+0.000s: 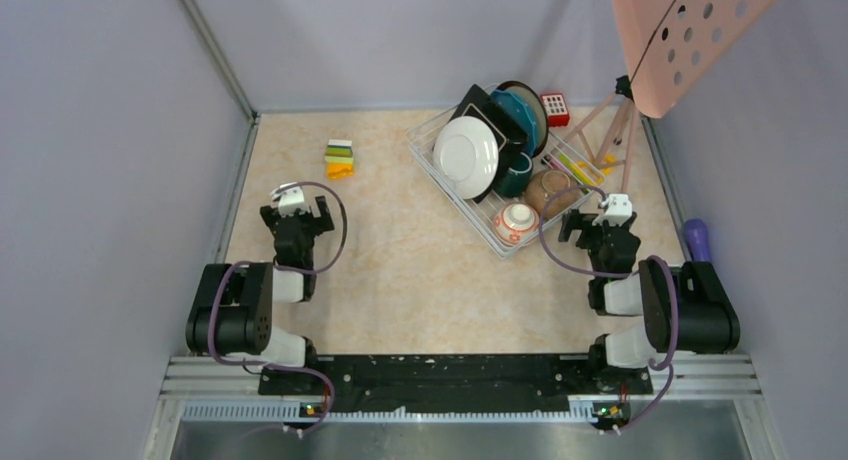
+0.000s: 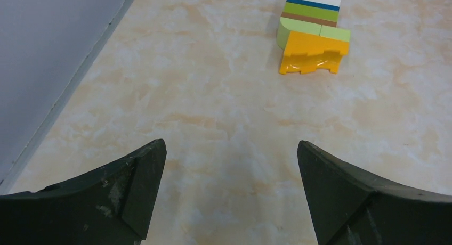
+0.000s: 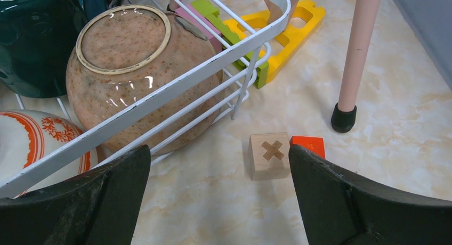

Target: Load the mixed dishes into the dish rack

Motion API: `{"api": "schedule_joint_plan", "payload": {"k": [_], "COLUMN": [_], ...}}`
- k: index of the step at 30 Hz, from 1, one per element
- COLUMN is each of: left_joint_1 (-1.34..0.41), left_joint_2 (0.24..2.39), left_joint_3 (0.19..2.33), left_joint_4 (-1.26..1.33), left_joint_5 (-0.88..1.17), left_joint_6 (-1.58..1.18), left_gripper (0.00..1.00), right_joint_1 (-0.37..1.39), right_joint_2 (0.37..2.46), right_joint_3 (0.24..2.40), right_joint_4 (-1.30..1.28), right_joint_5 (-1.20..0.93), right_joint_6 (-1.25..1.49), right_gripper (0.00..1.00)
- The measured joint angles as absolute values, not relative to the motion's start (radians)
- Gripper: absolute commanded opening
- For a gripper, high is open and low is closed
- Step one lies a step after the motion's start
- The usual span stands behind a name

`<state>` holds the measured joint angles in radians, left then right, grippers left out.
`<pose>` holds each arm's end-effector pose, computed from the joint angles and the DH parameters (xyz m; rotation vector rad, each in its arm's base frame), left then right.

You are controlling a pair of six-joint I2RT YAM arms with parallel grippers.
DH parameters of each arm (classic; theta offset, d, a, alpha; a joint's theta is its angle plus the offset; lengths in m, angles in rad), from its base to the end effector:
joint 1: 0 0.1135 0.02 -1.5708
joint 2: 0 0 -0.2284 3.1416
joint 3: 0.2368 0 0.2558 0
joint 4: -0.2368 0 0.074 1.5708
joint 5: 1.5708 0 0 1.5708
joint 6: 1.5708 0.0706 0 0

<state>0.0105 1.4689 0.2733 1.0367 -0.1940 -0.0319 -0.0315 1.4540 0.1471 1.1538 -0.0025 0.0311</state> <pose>0.2850 0.0166 0.1087 -0.1794 1.7197 0.1519 0.2590 -0.0080 0.0939 0.0521 1.7231 0.0019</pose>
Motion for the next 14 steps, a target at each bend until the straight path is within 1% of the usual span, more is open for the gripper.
{"api": "schedule_joint_plan", "payload": {"k": [14], "left_joint_1": [0.019], "left_joint_2": [1.469], "left_joint_3": [0.283], "left_joint_4": [1.026], "left_joint_5": [-0.178], "left_joint_6": [-0.032], "left_gripper": [0.98], "right_joint_1": [-0.031], "right_joint_2": [1.454], "right_joint_3": [0.147], "right_joint_4": [1.153], "right_joint_5": [-0.006], "right_joint_6": [0.027], "right_gripper": [0.99]}}
